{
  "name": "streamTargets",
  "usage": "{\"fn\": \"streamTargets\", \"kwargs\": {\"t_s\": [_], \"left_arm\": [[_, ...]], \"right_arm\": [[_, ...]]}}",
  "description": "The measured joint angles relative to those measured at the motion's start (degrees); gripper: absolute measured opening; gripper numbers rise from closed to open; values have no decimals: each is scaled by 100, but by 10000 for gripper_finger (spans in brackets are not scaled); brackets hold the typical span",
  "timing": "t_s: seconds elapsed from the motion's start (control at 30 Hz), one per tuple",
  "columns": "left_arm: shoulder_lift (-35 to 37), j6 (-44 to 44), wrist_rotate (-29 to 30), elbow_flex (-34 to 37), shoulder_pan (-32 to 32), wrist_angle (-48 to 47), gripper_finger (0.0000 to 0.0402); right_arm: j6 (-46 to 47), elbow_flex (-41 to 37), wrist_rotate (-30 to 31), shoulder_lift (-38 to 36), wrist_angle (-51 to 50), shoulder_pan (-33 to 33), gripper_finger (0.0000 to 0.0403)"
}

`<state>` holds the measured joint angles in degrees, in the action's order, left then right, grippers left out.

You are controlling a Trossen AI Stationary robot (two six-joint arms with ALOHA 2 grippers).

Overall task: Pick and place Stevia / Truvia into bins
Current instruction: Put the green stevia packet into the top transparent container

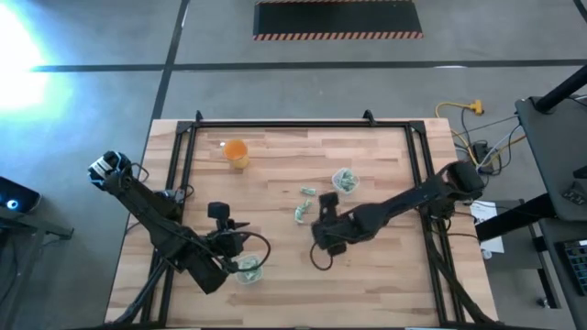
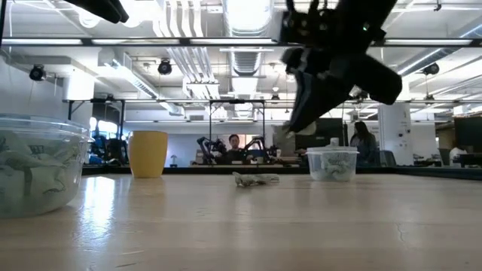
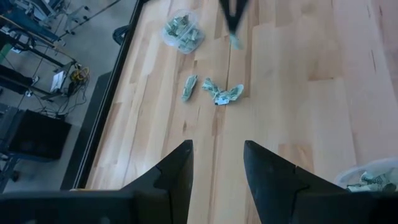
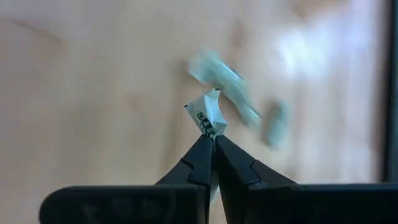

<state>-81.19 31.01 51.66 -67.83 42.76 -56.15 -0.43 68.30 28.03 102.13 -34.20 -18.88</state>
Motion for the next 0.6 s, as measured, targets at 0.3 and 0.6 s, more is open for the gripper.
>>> {"fn": "streamTargets", "kwargs": {"t_s": [0.3, 0.6], "left_arm": [[0, -46, 111, 7, 0, 4, 125], [-2, -188, 138, 37, -9, 61, 125]], "right_arm": [[619, -1226, 711, -1091, -103, 664, 9], [898, -2269, 674, -2263, 607, 1515, 9]]}}
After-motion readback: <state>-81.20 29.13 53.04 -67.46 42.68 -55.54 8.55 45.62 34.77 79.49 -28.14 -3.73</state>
